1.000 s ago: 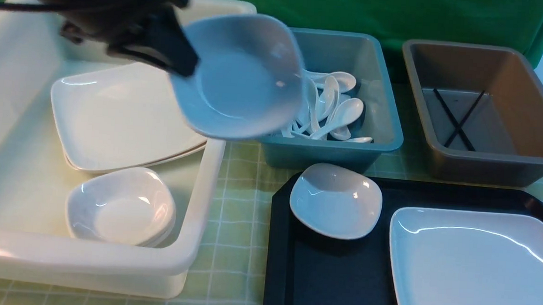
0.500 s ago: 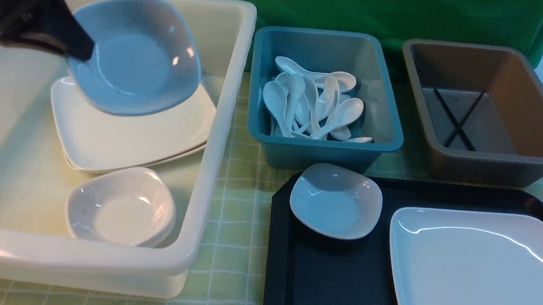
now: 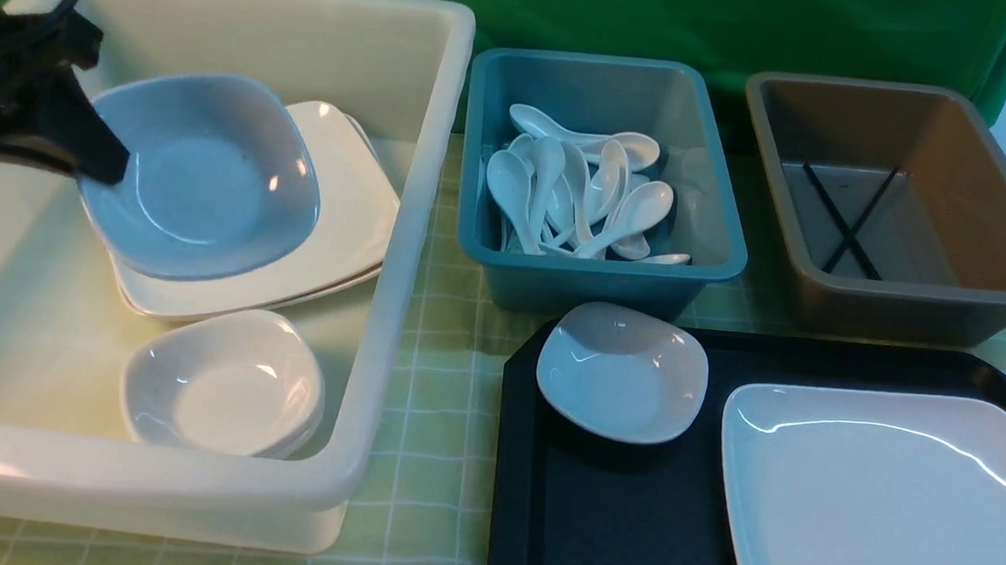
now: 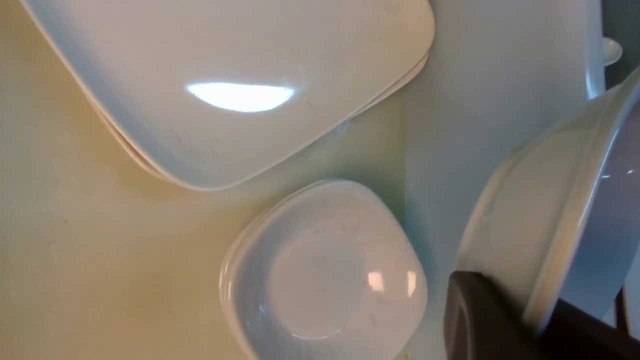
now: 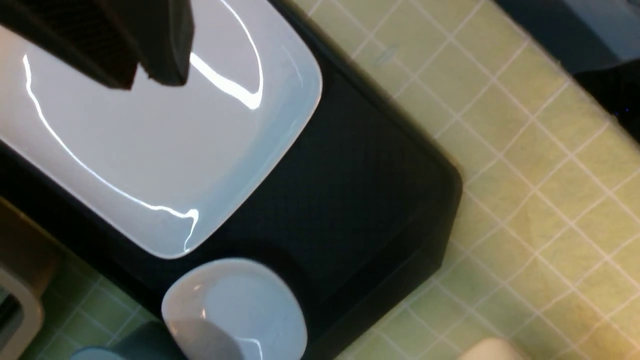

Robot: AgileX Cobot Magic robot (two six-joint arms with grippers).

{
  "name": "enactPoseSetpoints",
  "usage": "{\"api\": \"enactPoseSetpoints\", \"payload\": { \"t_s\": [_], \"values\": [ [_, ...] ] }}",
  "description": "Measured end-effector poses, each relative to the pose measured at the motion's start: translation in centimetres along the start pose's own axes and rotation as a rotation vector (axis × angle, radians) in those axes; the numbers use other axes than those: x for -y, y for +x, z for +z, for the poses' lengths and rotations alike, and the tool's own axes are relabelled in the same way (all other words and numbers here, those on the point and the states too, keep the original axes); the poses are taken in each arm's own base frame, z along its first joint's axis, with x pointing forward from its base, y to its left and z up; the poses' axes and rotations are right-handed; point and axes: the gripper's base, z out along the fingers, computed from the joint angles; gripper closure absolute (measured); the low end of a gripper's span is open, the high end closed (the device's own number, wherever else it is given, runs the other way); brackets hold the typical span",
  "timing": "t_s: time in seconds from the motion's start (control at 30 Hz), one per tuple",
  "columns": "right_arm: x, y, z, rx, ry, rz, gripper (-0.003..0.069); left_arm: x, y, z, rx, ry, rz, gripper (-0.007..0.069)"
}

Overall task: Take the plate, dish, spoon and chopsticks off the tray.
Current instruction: Use the left arm to put the small plate into the large storage box on the left

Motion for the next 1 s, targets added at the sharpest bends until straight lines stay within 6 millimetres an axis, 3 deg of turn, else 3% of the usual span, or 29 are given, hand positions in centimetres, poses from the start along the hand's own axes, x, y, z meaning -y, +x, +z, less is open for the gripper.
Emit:
{"api": "enactPoseSetpoints", "payload": {
  "t_s": [0.27, 0.57, 0.73, 1.0],
  "values": [
    [0.0, -0.2, 0.0, 0.023, 0.005, 0.000, 0.0585, -2.3, 3.1, 3.7, -0.172, -0.036, 0.107, 0.0617],
    [0.0, -0.2, 0.0, 0.025, 0.005, 0.001, 0.0576, -3.8, 2.8, 6.6, -0.219, -0.052, 0.137, 0.0617],
    [0.0, -0.2, 0.0, 0.025, 0.005, 0.001, 0.0570, -4.4, 2.6, 9.5, -0.262, -0.061, 0.146, 0.0617],
    [0.0, -0.2, 0.0, 0.025, 0.005, 0.004, 0.0561, -5.0, 2.7, 10.7, -0.289, -0.114, -0.022, 0.0557]
  ]
}}
